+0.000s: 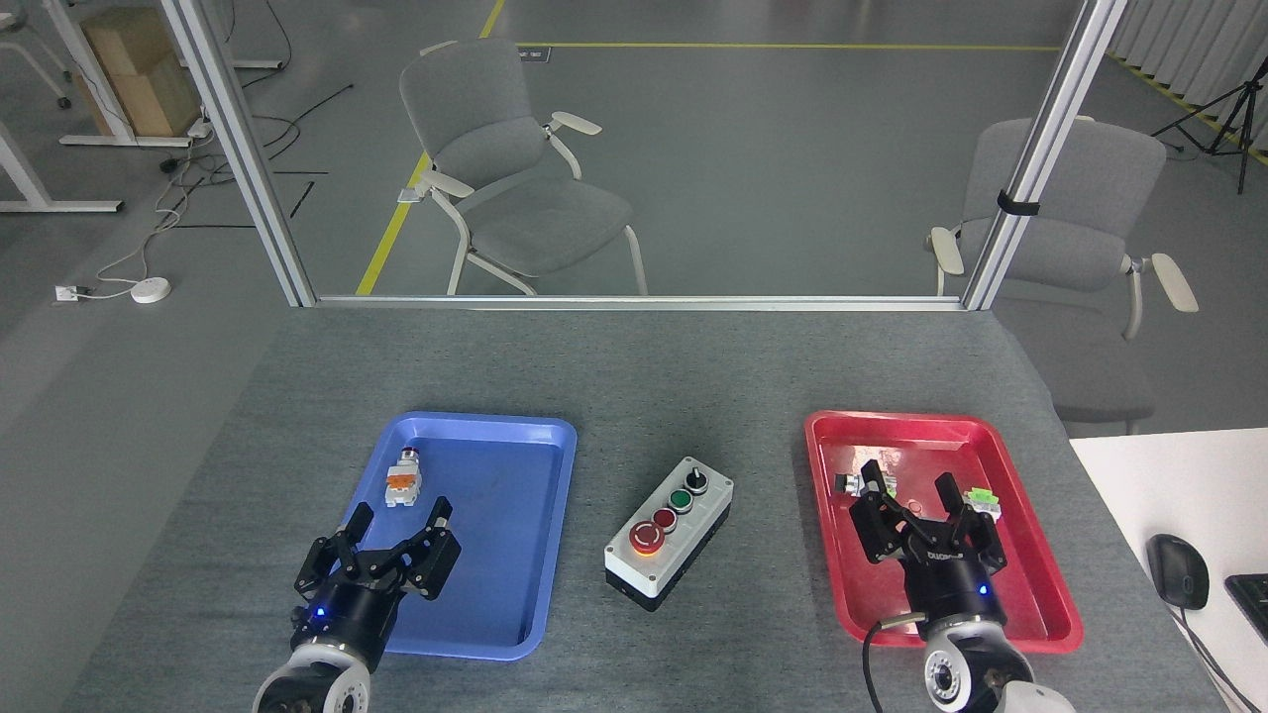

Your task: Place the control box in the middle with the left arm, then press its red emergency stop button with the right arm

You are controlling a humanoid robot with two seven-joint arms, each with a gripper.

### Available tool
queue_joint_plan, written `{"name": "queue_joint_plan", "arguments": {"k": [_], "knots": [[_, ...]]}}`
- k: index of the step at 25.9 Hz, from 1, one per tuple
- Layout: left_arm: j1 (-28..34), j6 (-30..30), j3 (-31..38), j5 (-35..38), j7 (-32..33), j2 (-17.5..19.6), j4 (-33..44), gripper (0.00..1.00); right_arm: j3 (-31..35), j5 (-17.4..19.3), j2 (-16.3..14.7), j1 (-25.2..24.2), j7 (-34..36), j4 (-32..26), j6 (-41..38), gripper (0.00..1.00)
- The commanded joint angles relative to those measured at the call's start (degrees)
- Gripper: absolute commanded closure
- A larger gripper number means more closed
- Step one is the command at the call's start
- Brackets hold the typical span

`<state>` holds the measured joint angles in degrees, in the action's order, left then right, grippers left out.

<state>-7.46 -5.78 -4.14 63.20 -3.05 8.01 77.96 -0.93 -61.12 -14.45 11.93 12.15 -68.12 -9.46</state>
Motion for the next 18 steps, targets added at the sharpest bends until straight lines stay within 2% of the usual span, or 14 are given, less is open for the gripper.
{"name": "queue_joint_plan", "arguments": {"k": [1, 3, 6, 8, 12, 16, 18], "knots": [[-0.02, -0.02, 0.01, -0.01, -0.02, -0.01, 0.00, 0.01, 1.55, -0.58, 2.84, -2.97, -0.11, -2.10, 0.85, 0.01], [-0.02, -0.02, 0.01, 0.08, -0.02, -0.01, 0.00, 0.01, 1.55, -1.37, 3.11, -3.06, -0.11, -2.10, 1.29, 0.01], [-0.02, -0.02, 0.01, -0.01, -0.02, -0.01, 0.00, 0.01, 1.37, -6.12, 4.86, -2.97, -0.99, -2.10, 6.12, 0.01], [-0.02, -0.02, 0.01, -0.01, -0.02, -0.01, 0.00, 0.01, 1.28, -8.05, 5.66, -2.97, -1.34, -2.10, 9.55, 0.01], [-0.02, -0.02, 0.01, -0.01, -0.02, -0.01, 0.00, 0.01, 1.37, -7.70, 4.95, -2.97, -1.08, -2.19, 8.93, 0.01], [-0.02, -0.02, 0.01, -0.01, -0.02, -0.01, 0.00, 0.01, 2.60, -7.70, 2.32, -2.97, -0.90, -2.19, 2.43, 0.01], [-0.02, -0.02, 0.01, -0.01, -0.02, -0.01, 0.00, 0.01, 3.57, -7.61, 2.05, -2.88, -0.81, -2.19, 0.23, 0.01]]}}
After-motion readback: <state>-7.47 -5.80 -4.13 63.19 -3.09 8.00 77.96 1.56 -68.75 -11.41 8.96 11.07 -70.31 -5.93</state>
